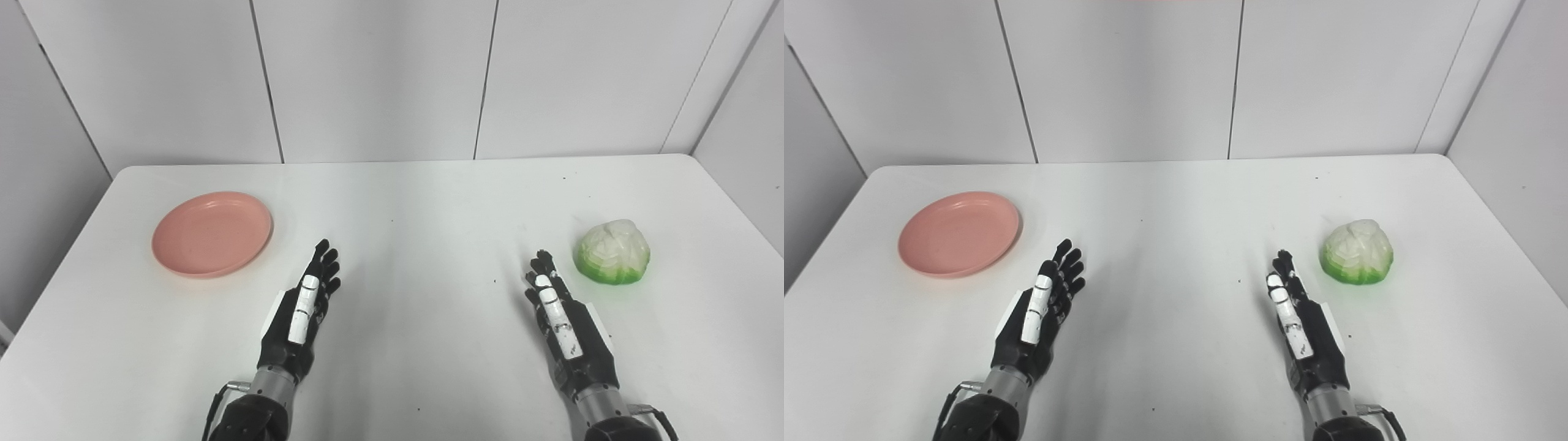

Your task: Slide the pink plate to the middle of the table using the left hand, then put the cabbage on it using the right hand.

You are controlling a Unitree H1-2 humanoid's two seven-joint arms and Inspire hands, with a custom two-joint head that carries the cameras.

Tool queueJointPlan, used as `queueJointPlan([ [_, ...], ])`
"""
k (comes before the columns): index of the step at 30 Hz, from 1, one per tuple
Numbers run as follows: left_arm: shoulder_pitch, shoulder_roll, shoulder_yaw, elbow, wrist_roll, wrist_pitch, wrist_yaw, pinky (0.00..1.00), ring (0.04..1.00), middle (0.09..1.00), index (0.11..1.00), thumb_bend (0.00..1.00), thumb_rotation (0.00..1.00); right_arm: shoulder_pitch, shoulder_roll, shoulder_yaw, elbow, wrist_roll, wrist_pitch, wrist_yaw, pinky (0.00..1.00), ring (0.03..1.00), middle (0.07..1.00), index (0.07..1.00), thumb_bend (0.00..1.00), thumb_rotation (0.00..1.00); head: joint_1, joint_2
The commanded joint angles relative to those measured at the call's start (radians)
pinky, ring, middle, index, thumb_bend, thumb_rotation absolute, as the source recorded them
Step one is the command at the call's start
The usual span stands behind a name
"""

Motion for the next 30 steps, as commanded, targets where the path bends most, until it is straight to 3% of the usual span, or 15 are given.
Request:
queueJointPlan([
  [1,-0.033,-0.002,0.002,-0.003,0.0,-0.017,-0.001,1.0,1.0,1.0,1.0,0.66,1.0,-0.022,0.006,-0.003,-0.024,0.0,-0.035,-0.004,1.0,1.0,1.0,1.0,0.64,0.84,0.001,0.001],
  [5,-0.031,-0.003,0.002,-0.015,-0.003,0.006,0.001,1.0,1.0,1.0,1.0,0.67,1.0,-0.026,0.001,-0.003,-0.018,0.008,-0.042,0.006,1.0,1.0,1.0,1.0,0.64,0.85,0.002,0.001],
  [24,-0.033,0.0,0.001,-0.011,-0.005,-0.001,-0.004,1.0,1.0,1.0,1.0,0.66,1.0,-0.027,0.001,-0.003,-0.012,0.005,-0.049,0.006,1.0,1.0,1.0,1.0,0.67,0.84,0.001,0.001],
  [30,-0.032,0.0,-0.001,-0.01,0.001,-0.002,-0.002,1.0,1.0,1.0,1.0,0.66,1.0,-0.026,0.006,-0.006,-0.012,0.0,-0.054,-0.002,1.0,1.0,1.0,1.0,0.64,0.84,0.001,0.003],
])
